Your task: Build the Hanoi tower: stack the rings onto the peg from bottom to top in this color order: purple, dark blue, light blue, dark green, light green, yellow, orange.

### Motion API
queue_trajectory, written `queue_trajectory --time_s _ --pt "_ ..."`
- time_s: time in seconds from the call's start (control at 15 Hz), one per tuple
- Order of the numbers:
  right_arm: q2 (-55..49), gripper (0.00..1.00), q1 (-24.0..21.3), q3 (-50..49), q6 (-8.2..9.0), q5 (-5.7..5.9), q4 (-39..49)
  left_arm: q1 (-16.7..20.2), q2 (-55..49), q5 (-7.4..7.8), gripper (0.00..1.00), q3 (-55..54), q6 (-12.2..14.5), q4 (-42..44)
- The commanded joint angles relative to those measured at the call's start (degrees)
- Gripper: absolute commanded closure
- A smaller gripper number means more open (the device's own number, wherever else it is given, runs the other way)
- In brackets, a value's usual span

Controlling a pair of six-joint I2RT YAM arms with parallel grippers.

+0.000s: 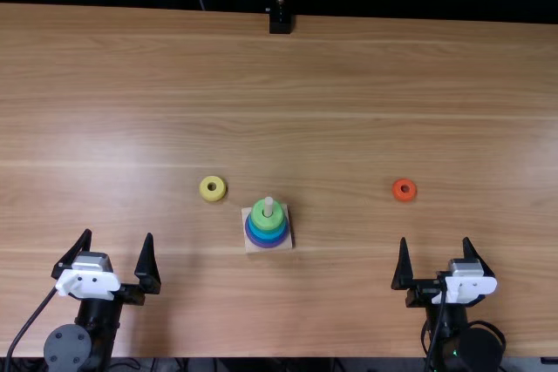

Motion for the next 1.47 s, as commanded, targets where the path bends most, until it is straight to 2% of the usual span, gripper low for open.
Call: queue_trajectory --time_s 0.0,0.13,0.27,0.6,0.73,0.87,1.0,1.07,1.13,1.2,1.33,1.4 --pt "-0.7 0.0 -0.6 -0.7 0.44 0.59 -0.7 0.0 -0.7 0.06 0.0 -1.1 0.8 0.0" --pt "-0.7 0.0 -0.6 -0.7 0.44 0.59 -0.7 0.0 -0.7 -0.05 0.0 -1.1 0.9 -0.1" --pt "-0.7 0.0 -0.6 -0.7 0.44 0.59 -0.7 0.0 -0.7 0.69 0.0 -1.1 0.9 -0.2" --pt "-0.7 0.0 -0.6 -0.7 0.44 0.59 -0.7 0.1 -0.7 1.11 0.0 -1.1 0.8 0.5" --pt "-0.7 0.0 -0.6 -0.7 0.44 0.59 -0.7 1.8 -0.7 0.9 0.0 -0.6 0.3 0.2" --pt "-0.7 0.0 -0.6 -0.7 0.44 0.59 -0.7 2.9 -0.7 1.11 0.0 7.4 0.7 -1.6" --pt "-0.7 0.0 -0.6 -0.7 0.44 0.59 -0.7 2.2 6.6 4.17 0.0 12.6 1.0 -5.9" --pt "-0.7 0.0 -0.6 -0.7 0.44 0.59 -0.7 1.6 9.9 4.38 0.0 14.6 1.2 -7.3" --pt "-0.7 0.0 -0.6 -0.7 0.44 0.59 -0.7 0.8 12.8 4.49 0.0 18.6 2.6 -8.3" --pt "-0.7 0.0 -0.6 -0.7 0.44 0.59 -0.7 0.6 15.5 4.49 0.0 22.5 6.3 -10.2" --pt "-0.7 0.0 -0.6 -0.7 0.44 0.59 -0.7 0.6 22.6 4.49 0.0 27.4 16.4 -14.8" --pt "-0.7 0.0 -0.6 -0.7 0.44 0.59 -0.7 0.2 25.1 4.49 0.0 30.0 19.6 -16.4"
